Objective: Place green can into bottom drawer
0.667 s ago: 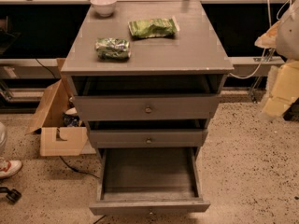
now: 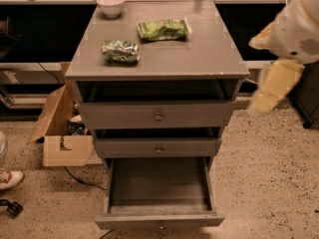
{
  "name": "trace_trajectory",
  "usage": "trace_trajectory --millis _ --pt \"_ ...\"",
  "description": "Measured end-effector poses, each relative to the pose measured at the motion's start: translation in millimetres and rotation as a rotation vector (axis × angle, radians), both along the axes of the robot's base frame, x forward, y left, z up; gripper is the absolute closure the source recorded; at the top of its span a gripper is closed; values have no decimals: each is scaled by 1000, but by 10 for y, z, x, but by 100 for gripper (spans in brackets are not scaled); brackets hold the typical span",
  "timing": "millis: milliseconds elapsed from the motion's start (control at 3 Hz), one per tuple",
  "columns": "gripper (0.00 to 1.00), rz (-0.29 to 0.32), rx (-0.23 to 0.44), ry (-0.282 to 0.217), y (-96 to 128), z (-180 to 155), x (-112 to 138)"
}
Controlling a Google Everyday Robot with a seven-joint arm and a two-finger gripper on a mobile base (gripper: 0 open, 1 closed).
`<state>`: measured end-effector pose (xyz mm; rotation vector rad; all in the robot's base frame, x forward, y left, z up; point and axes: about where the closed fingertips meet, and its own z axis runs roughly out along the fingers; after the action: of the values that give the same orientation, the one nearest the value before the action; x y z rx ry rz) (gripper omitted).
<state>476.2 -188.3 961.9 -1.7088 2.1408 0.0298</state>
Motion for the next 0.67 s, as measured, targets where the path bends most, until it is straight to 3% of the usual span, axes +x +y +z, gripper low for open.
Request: trace_trajectory --millis 333,667 --pt "0 18 129 -20 401 -236 437" --pt "0 -18 306 -71 886 -381 909"
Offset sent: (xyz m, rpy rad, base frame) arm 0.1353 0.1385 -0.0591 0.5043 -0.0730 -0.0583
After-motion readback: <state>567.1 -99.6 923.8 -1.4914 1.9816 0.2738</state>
